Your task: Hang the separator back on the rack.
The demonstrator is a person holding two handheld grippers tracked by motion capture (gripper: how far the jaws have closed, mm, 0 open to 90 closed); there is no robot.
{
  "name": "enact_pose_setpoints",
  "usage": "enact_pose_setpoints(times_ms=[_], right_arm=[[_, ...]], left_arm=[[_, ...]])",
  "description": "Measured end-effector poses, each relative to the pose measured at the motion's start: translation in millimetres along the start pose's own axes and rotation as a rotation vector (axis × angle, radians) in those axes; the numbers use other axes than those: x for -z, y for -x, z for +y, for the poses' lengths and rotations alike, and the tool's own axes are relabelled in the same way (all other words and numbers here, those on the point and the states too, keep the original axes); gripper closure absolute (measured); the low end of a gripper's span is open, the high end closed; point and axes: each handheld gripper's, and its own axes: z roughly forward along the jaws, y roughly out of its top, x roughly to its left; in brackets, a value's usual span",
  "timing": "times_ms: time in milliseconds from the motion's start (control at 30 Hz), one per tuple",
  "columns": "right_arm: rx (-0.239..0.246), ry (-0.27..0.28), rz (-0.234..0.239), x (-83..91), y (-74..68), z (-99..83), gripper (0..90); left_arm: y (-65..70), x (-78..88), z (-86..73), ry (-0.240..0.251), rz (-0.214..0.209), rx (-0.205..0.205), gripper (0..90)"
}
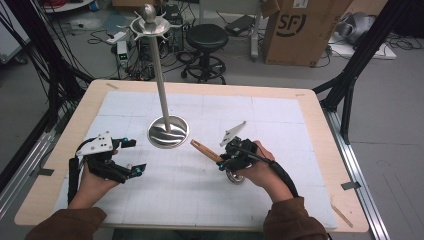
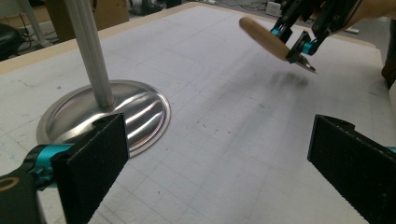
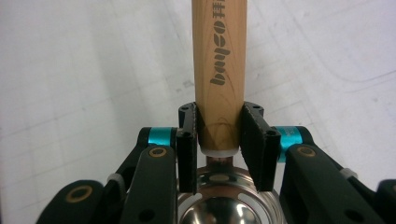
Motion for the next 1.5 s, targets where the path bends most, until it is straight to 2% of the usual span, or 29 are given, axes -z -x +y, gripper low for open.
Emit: enact_pose_setpoints(times_ms=[67, 100, 133, 233, 300, 567, 733, 867, 900, 1200, 1233, 1500], right_arm=[[0.006, 0.039, 0.005, 6.9, -3.1, -2.2, 68.8], [0.006, 0.039, 0.005, 6.9, -3.1, -2.2, 68.8], [0.005, 0.075, 0.008, 12.3, -6.6, -4.5, 68.7], [0.014, 0.1, 0.001, 16.7, -10.5, -6.6, 68.7], [0.013, 0.131, 0.016, 19.9, -12.7, -8.9, 68.7], [0.002, 0.234, 0.024, 34.6, -22.6, -17.0, 68.7], [-0.004, 0.318, 0.051, 37.0, -25.5, -23.0, 68.7], [-0.004, 0.357, 0.054, 34.8, -26.9, -27.3, 68.7], [0.006, 0.388, 0.059, 33.4, -26.5, -28.9, 68.7], [0.003, 0.423, 0.073, 32.5, -26.3, -29.7, 68.7], [-0.007, 0.422, 0.087, 33.1, -26.9, -29.7, 68.6], [0.016, 0.474, 0.101, 33.4, -27.6, -25.4, 68.7]], left_arm=[[0.1, 0.1, 0.1, 0.001, -0.001, -0.001, 6.0], [0.0, 0.3, 0.1, 0.002, -0.001, -0.001, 6.0], [-0.1, 0.5, 0.2, 0.002, -0.001, -0.003, 6.0], [0.0, 0.7, 0.4, 0.003, -0.001, -0.002, 6.0], [0.1, 0.8, 0.4, 0.004, -0.001, -0.002, 6.0], [0.5, 1.0, 1.3, 0.015, -0.006, 0.001, 6.0], [1.5, 1.4, 2.5, 0.025, -0.013, 0.003, 6.0], [2.6, 0.7, 3.3, 0.027, -0.02, 0.003, 6.0], [2.7, 0.5, 3.5, 0.027, -0.022, 0.002, 6.0], [4.4, -0.7, 8.5, 0.047, -0.046, 0.002, 6.0], [4.9, -0.9, 9.6, 0.05, -0.051, 0.001, 6.0], [9.9, -4.0, 24.1, 0.068, -0.089, -0.017, 6.0]])
